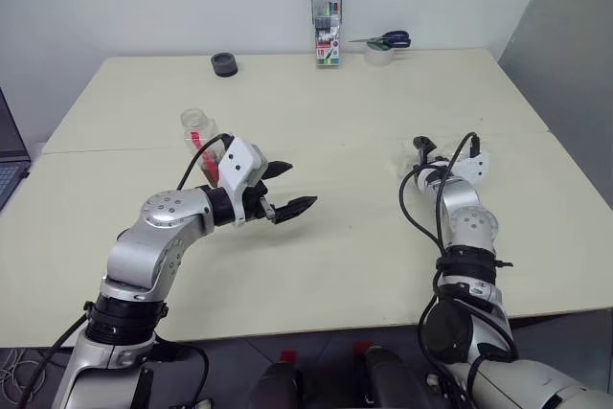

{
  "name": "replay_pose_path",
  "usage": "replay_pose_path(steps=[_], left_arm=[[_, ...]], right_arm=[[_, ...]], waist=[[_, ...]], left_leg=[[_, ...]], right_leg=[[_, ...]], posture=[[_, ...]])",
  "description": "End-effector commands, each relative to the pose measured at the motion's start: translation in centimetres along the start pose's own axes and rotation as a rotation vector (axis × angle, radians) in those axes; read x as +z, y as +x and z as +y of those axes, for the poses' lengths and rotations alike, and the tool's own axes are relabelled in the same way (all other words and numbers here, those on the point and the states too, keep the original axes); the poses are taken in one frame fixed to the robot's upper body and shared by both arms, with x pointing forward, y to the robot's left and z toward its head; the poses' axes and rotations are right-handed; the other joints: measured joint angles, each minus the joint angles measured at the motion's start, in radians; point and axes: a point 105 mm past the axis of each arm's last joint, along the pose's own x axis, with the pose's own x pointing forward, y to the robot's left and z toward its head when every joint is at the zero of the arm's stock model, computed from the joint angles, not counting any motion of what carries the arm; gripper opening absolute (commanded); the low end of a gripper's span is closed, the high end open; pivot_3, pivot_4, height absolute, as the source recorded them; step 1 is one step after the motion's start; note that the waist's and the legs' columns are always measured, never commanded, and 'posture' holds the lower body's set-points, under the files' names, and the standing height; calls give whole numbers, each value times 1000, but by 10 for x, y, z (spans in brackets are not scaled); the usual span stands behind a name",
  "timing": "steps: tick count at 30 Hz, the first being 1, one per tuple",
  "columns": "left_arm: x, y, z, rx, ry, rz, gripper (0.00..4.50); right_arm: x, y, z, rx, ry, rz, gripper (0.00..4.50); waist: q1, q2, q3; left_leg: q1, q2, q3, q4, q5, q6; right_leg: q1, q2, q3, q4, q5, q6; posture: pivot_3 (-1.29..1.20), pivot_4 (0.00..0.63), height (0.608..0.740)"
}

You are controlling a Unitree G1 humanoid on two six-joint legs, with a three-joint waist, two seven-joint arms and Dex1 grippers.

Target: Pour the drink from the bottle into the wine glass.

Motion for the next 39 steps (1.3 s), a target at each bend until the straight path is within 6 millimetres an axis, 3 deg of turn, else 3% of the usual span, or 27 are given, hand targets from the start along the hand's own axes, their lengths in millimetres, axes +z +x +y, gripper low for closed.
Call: replay_pose_path(steps=[1,10,11,13,23,26,33,37,39], left_arm=[[21,-5,3,9,55,-37,4464],[18,-8,9,10,91,0,4464],[18,-8,9,10,90,-1,4493],[19,-9,8,10,89,-1,4500],[16,-17,6,14,83,18,4500],[14,-21,4,20,78,26,4500],[6,-36,0,87,48,42,4500],[-7,-51,-9,125,15,75,4500],[-13,-59,-14,141,0,92,4500]], right_arm=[[16,6,10,25,22,-70,4500],[-14,10,7,24,59,6,4500],[-18,10,6,20,61,24,4321],[-25,9,3,17,50,55,3944],[-34,13,4,16,-29,70,391],[-36,15,6,22,-183,56,332],[-57,7,46,284,-839,-32,332],[-76,-1,42,360,-1025,-47,332],[-84,-3,28,353,-1071,-25,332]], waist=[[0,0,0],[-9,0,0],[-9,0,0],[-10,0,0],[-12,0,0],[-11,1,0],[-13,1,0],[-16,1,0],[-16,1,0]], left_leg=[[0,0,0,0,0,0],[0,0,0,0,0,0],[0,1,0,0,0,0],[0,1,0,0,0,0],[0,1,0,0,1,-1],[0,1,0,0,1,-1],[-1,0,1,0,1,-2],[-2,1,3,-1,2,-4],[-2,1,3,-1,2,-4]], right_leg=[[0,0,0,0,0,0],[0,0,1,0,0,0],[0,0,1,0,0,0],[0,0,1,0,0,0],[-1,-1,1,1,0,0],[-1,-1,1,1,0,0],[-3,0,2,1,0,0],[-6,-3,3,1,0,0],[-7,-4,3,1,0,0]], posture=[[0,150,740],[0,150,740],[0,150,740],[0,150,740],[0,150,740],[0,150,740],[0,150,740],[0,150,740],[0,150,740]])
